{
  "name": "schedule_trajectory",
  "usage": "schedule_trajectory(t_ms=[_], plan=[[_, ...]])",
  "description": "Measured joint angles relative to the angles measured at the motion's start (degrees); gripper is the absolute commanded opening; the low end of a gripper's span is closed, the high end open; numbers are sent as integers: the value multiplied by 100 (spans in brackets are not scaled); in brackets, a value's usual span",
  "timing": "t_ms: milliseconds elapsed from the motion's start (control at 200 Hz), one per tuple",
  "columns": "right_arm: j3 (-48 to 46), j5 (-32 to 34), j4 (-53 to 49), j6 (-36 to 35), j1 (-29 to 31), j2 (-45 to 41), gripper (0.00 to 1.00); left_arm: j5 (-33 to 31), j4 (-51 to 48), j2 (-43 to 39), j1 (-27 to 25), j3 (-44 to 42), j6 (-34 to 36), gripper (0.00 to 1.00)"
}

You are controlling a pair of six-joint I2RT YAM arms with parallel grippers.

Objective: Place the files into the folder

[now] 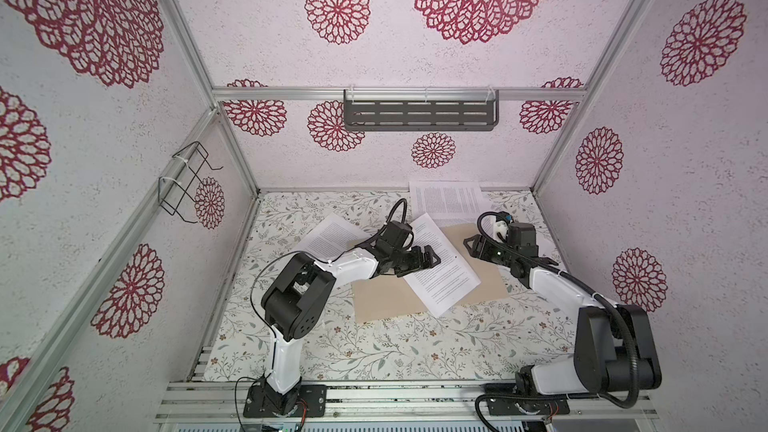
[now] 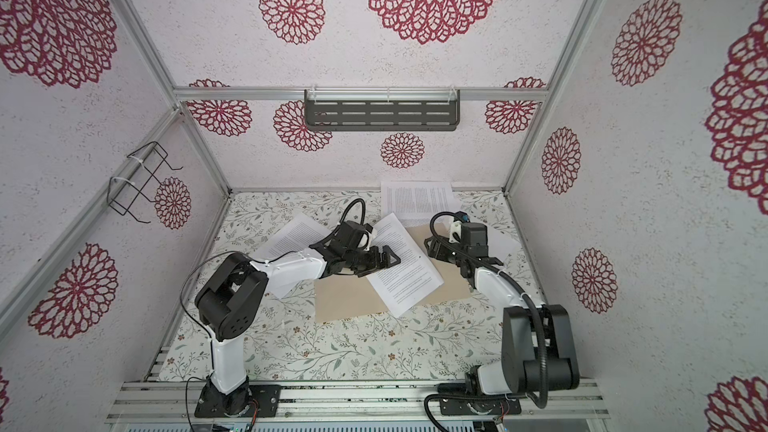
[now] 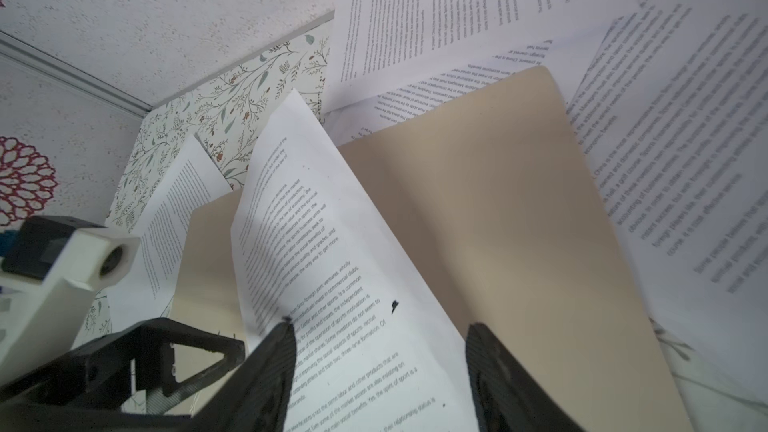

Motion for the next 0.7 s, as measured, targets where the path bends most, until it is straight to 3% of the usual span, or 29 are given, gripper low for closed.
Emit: schedule_trajectory(t_ms=[270,425,700], plan=[[284,-957,791,155,-238,1346,70,52,326,391,114,31,-188,98],[575,-1360,1021,216,-258,1867,79,61,483,428,177,9,-247,97],[892,-1963,1215,227,-256,2288,77,146,579,431,275,-125,-236,98]])
